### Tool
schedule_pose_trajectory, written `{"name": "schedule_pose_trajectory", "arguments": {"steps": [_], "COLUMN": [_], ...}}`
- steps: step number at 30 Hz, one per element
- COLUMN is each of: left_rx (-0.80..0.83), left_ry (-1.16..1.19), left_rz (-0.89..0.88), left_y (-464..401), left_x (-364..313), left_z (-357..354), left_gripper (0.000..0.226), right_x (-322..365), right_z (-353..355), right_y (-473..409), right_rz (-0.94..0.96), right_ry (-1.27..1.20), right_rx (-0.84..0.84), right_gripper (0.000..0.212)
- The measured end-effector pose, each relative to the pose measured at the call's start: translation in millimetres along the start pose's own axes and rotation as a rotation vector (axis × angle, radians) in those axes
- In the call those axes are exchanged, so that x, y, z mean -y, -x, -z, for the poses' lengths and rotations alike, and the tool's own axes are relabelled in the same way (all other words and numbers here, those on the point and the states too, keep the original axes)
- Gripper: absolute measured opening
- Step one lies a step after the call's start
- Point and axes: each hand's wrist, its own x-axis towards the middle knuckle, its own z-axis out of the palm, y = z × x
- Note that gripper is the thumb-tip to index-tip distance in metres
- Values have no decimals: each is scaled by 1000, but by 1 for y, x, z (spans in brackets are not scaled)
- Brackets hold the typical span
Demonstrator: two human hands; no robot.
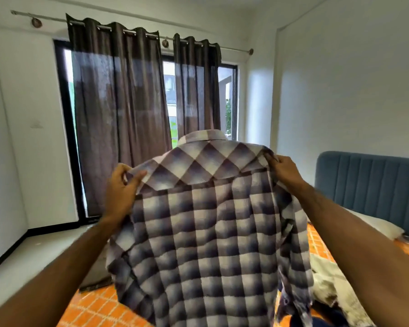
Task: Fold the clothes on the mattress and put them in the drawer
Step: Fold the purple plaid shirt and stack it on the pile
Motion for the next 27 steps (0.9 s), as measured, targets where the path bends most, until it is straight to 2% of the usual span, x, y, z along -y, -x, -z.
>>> {"name": "schedule_pose_trajectory", "arguments": {"steps": [5,8,9,11,13,17,19,21,22,24,26,27], "left_rx": [-63,-98,-31,211,327,103,-3,-26,-19,69,214,305], "left_ry": [-159,-53,-95,-312,-453,-344,-282,-242,-230,-213,-199,-180], "left_rz": [-22,-149,-212,-274,-241,-206,-195,-168,-186,-205,-135,-73], "left_y": [-32,-35,-39,-48,-56,-52,-44,-31,-26,-16,-13,-10], "left_x": [-8,-35,-41,-41,-31,-17,-15,-13,-15,-21,-30,-34], "left_z": [14,23,28,37,43,45,48,56,60,73,88,95], "left_gripper": [29,20,18,21,23,10,18,26,28,29,25,22], "right_x": [15,25,28,31,30,32,40,44,46,44,35,28], "right_z": [0,2,6,18,25,28,35,44,51,63,75,81], "right_y": [-1,-1,-2,-5,-7,2,13,25,26,30,33,36], "right_rz": [85,192,226,235,200,154,159,140,136,111,52,22], "right_ry": [76,-85,-149,-191,-139,-157,-184,-195,-209,-282,-355,-383], "right_rx": [59,-70,-119,-142,-59,90,176,303,344,409,473,527], "right_gripper": [41,25,23,21,18,27,24,20,22,41,65,70]}}
